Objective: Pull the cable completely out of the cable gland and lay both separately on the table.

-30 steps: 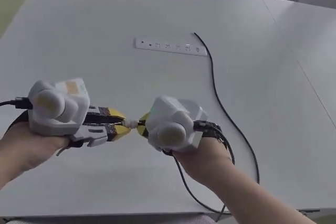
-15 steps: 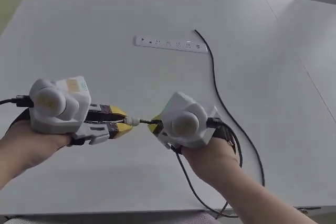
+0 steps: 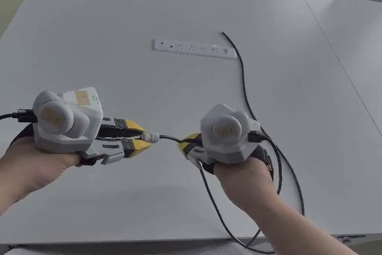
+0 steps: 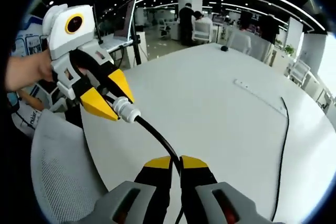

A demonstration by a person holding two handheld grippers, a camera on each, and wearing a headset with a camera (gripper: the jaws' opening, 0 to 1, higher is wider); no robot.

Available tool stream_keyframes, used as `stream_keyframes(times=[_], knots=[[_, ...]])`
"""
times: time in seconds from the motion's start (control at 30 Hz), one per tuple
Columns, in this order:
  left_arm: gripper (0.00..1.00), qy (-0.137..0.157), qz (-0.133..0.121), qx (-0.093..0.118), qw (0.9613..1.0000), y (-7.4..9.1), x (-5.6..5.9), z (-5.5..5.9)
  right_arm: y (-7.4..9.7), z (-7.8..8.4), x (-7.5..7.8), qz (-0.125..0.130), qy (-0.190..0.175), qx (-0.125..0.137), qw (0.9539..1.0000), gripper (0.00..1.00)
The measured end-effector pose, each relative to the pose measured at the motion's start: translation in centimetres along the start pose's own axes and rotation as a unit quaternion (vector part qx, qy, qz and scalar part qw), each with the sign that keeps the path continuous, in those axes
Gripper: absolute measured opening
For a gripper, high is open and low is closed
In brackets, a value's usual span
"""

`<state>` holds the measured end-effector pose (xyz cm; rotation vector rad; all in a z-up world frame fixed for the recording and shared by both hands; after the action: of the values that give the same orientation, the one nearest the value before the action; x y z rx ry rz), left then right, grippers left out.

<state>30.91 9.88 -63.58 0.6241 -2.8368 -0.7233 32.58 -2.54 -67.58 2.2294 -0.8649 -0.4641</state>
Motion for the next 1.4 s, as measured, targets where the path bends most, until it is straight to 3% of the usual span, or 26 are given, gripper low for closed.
stream_keyframes(times=[0.17, 0.33, 0.8, 0.83, 0.93, 0.97, 1.07, 1.1, 1.2, 1.3, 1.4], knots=[[0.15, 0.001, 0.0, 0.0, 1.0, 0.0, 0.0, 0.0, -0.4, 1.1, 1.0, 0.007, -0.053, -0.013, 0.9985, 0.0], [0.15, 0.001, 0.0, 0.0, 1.0, 0.0, 0.0, 0.1, -0.4, 1.4, 1.3, 0.008, -0.064, -0.015, 0.9978, 0.0], [0.15, 0.003, 0.001, -0.001, 1.0, -0.1, 0.0, 0.2, -0.2, 1.6, 1.0, 0.002, -0.002, -0.007, 1.0, 0.02], [0.15, 0.003, 0.001, -0.001, 1.0, -0.1, 0.0, 0.2, -0.1, 1.5, 1.0, 0.003, 0.002, -0.006, 1.0, 0.05], [0.15, 0.003, -0.001, -0.001, 1.0, -0.1, -0.2, 0.2, 0.1, 0.7, 0.6, 0.002, 0.013, 0.013, 0.9998, 0.25], [0.15, 0.004, -0.001, 0.0, 1.0, -0.1, -0.2, 0.2, 0.3, 0.2, 0.4, 0.002, 0.032, 0.018, 0.9993, 0.25], [0.15, 0.004, -0.002, 0.0, 1.0, -0.1, -0.3, 0.2, 0.6, -1.3, -0.8, -0.006, 0.095, 0.036, 0.9948, 0.24], [0.15, 0.005, -0.001, 0.0, 1.0, -0.2, -0.3, 0.2, 0.7, -1.8, -1.4, -0.008, 0.129, 0.033, 0.9911, 0.24], [0.15, 0.004, 0.001, -0.002, 1.0, -0.2, -0.3, 0.3, 0.6, -2.8, -2.6, -0.007, 0.213, 0.026, 0.9766, 0.24], [0.15, 0.006, 0.002, -0.001, 1.0, -0.2, -0.3, 0.3, 0.6, -3.9, -3.6, -0.007, 0.275, 0.04, 0.9607, 0.16], [0.15, 0.012, 0.003, -0.001, 0.9999, -0.2, -0.3, 0.3, 0.2, -4.0, -4.1, -0.012, 0.283, 0.031, 0.9587, 0.13]])
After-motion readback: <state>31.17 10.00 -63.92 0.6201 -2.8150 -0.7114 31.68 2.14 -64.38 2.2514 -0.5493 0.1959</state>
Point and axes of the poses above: the centre of the closed fingertips' face, and the gripper's own axes: y roughly backward along the fingers, x roughly to its right, z roughly out of its underside, the point moved 5 cm from there along y, roughly backward along the fingers, and after that the axes turned 2 degrees about -y, right-handed, at the moved point
